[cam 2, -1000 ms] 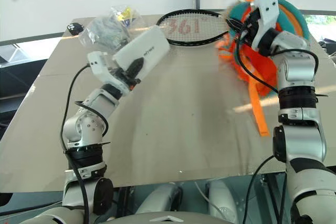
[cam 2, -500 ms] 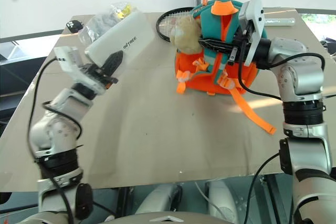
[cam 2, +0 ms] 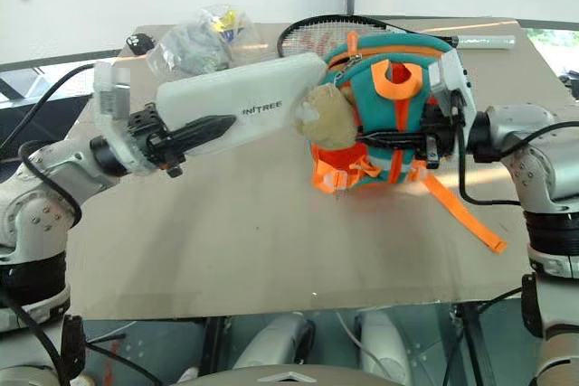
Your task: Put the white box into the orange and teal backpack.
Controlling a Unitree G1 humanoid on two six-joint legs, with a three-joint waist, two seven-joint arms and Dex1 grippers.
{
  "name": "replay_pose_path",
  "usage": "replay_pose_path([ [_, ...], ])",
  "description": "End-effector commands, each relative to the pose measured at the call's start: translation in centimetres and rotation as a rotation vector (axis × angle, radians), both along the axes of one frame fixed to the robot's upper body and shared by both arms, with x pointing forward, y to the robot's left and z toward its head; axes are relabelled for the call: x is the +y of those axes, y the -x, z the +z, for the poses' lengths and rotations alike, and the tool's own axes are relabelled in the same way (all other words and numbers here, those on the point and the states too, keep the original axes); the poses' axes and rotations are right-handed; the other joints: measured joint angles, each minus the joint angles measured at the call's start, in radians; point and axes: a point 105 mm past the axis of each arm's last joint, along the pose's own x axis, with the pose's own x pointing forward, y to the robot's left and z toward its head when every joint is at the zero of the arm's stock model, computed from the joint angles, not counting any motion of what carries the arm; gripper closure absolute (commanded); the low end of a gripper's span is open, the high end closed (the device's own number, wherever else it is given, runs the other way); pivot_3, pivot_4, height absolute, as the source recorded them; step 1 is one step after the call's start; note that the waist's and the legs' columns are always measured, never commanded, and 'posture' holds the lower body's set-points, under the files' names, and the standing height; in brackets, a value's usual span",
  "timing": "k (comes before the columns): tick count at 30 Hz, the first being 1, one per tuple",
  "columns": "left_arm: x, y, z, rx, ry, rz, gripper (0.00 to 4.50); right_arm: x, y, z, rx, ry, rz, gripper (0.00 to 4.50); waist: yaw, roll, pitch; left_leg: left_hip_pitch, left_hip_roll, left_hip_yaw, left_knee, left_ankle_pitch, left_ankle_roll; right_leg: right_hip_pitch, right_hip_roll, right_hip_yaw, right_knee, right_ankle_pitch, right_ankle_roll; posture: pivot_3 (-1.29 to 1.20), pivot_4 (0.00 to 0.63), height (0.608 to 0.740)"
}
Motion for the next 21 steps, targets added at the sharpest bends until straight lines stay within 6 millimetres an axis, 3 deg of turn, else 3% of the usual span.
replay_pose_path([
  [1,-1.0,-0.4,1.0,-0.091,-0.103,-0.084,3.55,-0.2,1.9,1.1,-0.055,0.005,0.073,4.46,0.003,0.000,0.000,0.000,0.000,0.000,0.000,0.000,0.000,0.000,0.000,-0.001,0.000,0.000,0.000,0.00,0.150,0.739],
  [7,-5.3,-2.9,1.8,-0.185,-0.274,-0.204,3.55,0.2,2.6,0.9,-0.069,0.008,0.120,4.46,0.015,-0.001,0.000,-0.001,0.000,-0.001,0.001,0.000,0.000,0.001,-0.001,-0.004,0.000,0.000,0.000,0.00,0.150,0.739],
  [12,-10.9,-5.0,2.7,-0.219,-0.342,-0.323,3.55,0.8,3.1,0.8,-0.073,-0.003,0.154,4.46,0.016,-0.001,0.001,-0.002,0.000,0.000,0.003,0.000,0.000,0.001,-0.001,-0.004,0.001,0.000,0.000,0.00,0.150,0.739],
  [18,-17.3,-6.7,0.3,-0.215,-0.449,-0.421,3.55,1.4,2.5,0.7,-0.096,-0.026,0.110,4.46,-0.002,-0.002,0.001,-0.004,0.000,0.001,0.004,0.000,0.000,0.000,-0.002,-0.004,0.001,0.000,0.001,0.00,0.150,0.739],
  [21,-19.2,-7.6,-1.5,-0.220,-0.477,-0.406,3.55,1.5,1.9,0.5,-0.110,-0.043,0.047,4.46,-0.002,-0.002,0.001,-0.004,0.000,0.002,0.004,0.000,0.000,-0.001,-0.001,-0.003,0.002,0.000,0.001,0.00,0.150,0.739],
])
